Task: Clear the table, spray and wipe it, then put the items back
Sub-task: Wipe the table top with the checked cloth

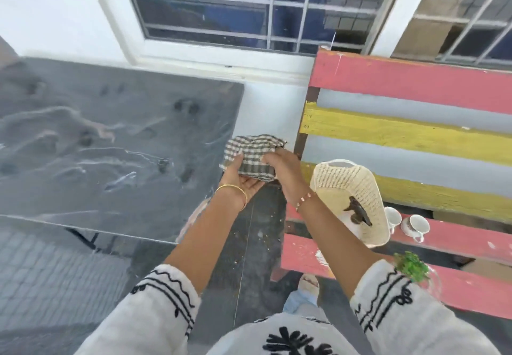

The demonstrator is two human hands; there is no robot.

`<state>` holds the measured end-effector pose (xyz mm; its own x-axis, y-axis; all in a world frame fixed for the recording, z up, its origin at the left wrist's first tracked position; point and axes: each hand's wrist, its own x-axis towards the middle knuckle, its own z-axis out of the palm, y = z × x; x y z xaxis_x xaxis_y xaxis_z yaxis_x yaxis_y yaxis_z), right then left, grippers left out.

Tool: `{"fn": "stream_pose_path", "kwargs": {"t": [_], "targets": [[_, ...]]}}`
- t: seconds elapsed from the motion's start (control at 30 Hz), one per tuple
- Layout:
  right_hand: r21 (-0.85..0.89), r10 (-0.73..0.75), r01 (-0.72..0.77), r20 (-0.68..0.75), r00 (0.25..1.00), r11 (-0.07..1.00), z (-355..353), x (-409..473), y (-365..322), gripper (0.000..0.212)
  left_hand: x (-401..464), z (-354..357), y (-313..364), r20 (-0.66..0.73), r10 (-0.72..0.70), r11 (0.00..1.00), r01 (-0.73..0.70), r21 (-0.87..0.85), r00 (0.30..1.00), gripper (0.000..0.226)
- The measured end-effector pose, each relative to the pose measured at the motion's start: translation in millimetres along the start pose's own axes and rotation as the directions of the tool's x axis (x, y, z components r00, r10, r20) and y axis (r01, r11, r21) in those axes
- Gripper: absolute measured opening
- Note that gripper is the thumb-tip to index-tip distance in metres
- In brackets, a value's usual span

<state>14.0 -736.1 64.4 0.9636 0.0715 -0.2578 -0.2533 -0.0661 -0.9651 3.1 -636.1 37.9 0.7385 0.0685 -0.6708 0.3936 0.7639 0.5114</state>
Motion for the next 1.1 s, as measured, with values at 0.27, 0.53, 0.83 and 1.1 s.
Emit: {"fn": "stream_pose_path", "kwargs": {"t": [0.27,0.53,0.83,1.1], "targets": [[-0.116,-0.097,0.086,-0.092,0.991,0.99,87,-27,1,0.039,-45,-92,69,-0.075,0.174,0.982,-0.178,-0.054,0.982,0.026],[-0.164,0.184,-0.141,0.29,0.939,0.976,139,-24,16,0.044,-57,-139,91,-0.046,0.308,0.945,-0.3,0.133,0.95,0.029],[-0.176,0.053,-0.015,0.218,0.974,0.984,154,27,7,0.048,-15,-141,118,-0.203,0.206,0.961,-0.159,0.225,0.957,0.019],[0.012,0.042,-0.044,0.125,0.991,0.999,170,101,18,0.006,45,-111,162,-0.242,0.289,0.893,-0.17,0.418,0.926,0.01]]}}
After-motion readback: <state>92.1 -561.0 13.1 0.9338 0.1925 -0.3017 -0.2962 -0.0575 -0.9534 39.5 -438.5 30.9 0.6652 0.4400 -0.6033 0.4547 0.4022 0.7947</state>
